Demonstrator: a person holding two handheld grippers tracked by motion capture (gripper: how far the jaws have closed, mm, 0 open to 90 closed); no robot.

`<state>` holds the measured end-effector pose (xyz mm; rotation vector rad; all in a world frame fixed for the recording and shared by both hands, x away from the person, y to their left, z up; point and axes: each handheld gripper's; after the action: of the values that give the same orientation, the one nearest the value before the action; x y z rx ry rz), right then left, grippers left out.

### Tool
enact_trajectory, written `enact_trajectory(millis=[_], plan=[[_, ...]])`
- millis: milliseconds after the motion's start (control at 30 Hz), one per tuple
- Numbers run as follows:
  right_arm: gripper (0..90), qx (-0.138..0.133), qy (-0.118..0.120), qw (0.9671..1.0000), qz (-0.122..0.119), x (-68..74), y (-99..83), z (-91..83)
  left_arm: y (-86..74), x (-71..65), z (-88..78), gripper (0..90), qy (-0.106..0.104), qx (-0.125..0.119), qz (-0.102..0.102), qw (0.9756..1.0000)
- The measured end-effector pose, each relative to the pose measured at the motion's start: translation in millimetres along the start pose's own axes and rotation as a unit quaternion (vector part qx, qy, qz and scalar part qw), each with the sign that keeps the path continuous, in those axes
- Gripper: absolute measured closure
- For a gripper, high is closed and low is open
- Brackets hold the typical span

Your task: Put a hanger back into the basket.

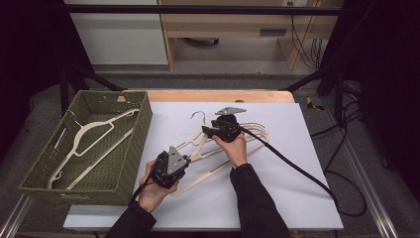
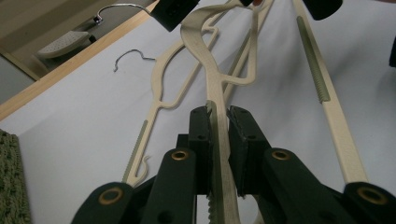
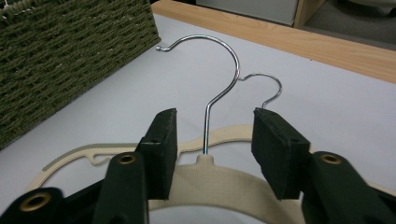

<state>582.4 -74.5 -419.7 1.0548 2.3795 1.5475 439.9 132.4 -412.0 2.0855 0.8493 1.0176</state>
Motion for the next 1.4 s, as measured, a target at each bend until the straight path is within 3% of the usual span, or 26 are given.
enact_trajectory(millis=[33,67,133,167,267,500,600,733,800,833,900,967,1067,1133,1200,1300,1400], plan=[[52.3,0.000,0.000,1.0000,0.000,0.0,0.0,0.0,0.0,0.0,0.0,79.7,0.000,0.000,0.000,1.0000],[59.9,0.011,0.002,0.9999,0.003,-2.1,1.2,7.4,-0.2,-0.2,0.2,79.8,0.000,0.000,-0.002,1.0000],[62.0,0.018,0.000,0.9998,0.002,-2.9,1.1,9.8,-0.3,-0.4,0.2,79.7,0.000,0.001,-0.002,1.0000],[69.8,0.025,0.004,0.9997,0.007,-4.6,0.3,13.4,-1.0,-1.0,0.6,79.7,-0.001,0.003,-0.002,1.0000],[82.2,0.031,0.020,0.9990,0.024,-4.9,0.3,13.6,-2.4,-1.9,2.0,79.7,-0.002,0.007,0.001,1.0000],[88.6,0.032,0.007,0.9992,0.025,1.3,2.6,5.9,-5.8,-7.8,2.6,79.6,-0.005,0.012,0.008,0.9999],[89.3,0.026,-0.004,0.9996,0.010,8.7,2.7,-0.5,-9.5,-10.7,3.6,79.6,-0.013,0.022,0.001,0.9997],[89.5,0.015,-0.013,0.9998,-0.004,17.2,-0.2,-8.1,-13.0,-11.7,5.2,79.7,-0.016,0.037,0.008,0.9992],[89.5,0.006,-0.015,0.9998,-0.010,20.6,-2.7,-12.4,-14.0,-12.9,7.5,79.7,-0.029,0.040,-0.003,0.9988],[89.5,0.003,-0.015,0.9997,-0.016,21.5,-4.0,-14.4,-13.9,-11.5,8.6,79.6,-0.039,0.052,0.007,0.9978],[89.5,-0.002,-0.017,0.9996,-0.023,25.8,-8.0,-20.2,-14.5,-13.7,13.2,77.7,-0.055,0.063,-0.009,0.9965],[89.6,-0.011,-0.016,0.9992,-0.034,28.1,-11.8,-25.0,-12.9,-13.8,16.8,66.4,-0.058,0.062,-0.019,0.9962],[89.5,-0.024,-0.007,0.9983,-0.053,32.2,-17.1,-34.1,-6.7,-10.7,22.4,49.5,-0.071,0.056,-0.055,0.9943],[89.4,-0.027,-0.001,0.9978,-0.061,34.3,-19.2,-40.2,-0.6,-7.8,27.2,43.9,-0.092,0.051,-0.081,0.9912],[89.4,-0.034,0.004,0.9971,-0.068,35.9,-20.8,-45.4,7.7,-7.4,34.7,42.3,-0.114,0.051,-0.102,0.9869],[89.3,-0.043,0.012,0.9963,-0.074,38.6,-23.7,-53.4,19.1,-12.0,44.2,44.8,-0.130,0.057,-0.098,0.9851],[89.2,-0.051,0.017,0.9955,-0.078,40.9,-26.4,-61.1,26.8,-15.7,52.4,55.4,-0.144,0.064,-0.103,0.9820]])
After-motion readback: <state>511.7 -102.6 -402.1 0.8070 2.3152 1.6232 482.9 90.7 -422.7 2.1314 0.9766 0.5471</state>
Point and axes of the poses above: each handheld gripper's, and its own axes: z roughly forward along the jaws, y roughly out of its top, x roughly to its left, and after that the axes turned 14 degrees about y, right-handed
